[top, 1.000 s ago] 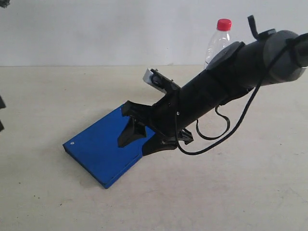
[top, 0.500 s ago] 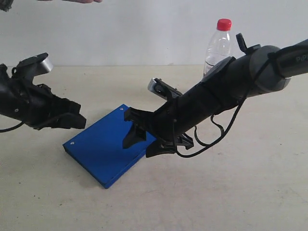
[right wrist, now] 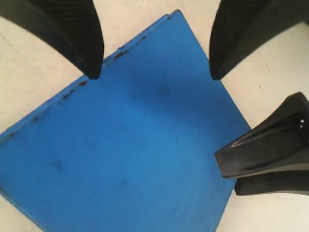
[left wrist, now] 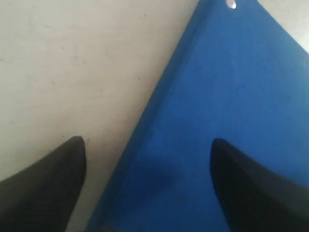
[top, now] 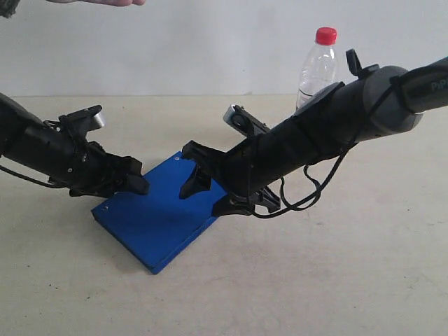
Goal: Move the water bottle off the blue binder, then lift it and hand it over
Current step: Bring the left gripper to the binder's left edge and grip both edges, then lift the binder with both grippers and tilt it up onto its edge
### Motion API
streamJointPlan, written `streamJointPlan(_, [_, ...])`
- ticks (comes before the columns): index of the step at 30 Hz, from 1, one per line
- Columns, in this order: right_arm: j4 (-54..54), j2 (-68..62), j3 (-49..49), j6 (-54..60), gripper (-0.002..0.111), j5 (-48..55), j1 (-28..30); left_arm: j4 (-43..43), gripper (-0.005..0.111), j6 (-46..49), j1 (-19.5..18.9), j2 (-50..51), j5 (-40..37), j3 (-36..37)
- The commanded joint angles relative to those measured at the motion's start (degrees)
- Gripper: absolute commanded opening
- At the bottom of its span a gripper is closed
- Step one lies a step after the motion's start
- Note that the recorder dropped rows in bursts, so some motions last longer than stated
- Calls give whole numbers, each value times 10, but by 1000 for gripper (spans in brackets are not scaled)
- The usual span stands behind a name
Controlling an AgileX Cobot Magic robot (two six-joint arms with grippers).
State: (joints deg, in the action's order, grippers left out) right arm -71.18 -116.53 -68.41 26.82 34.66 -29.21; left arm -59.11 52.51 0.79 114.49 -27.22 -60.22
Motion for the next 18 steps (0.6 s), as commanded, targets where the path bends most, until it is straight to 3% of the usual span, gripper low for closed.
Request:
streamJointPlan(1, [-2,-1,-3,-16,57,-2,1,-2,68,26,4,5,-43,-9])
streamJointPlan(8, [42,-1,-3,-100,57,4,1,-2,68,67,4,5,-120,-9])
streamJointPlan(18, [311,7,-3,-213,57,67,2,-2,68,67,4,5,-122,-9])
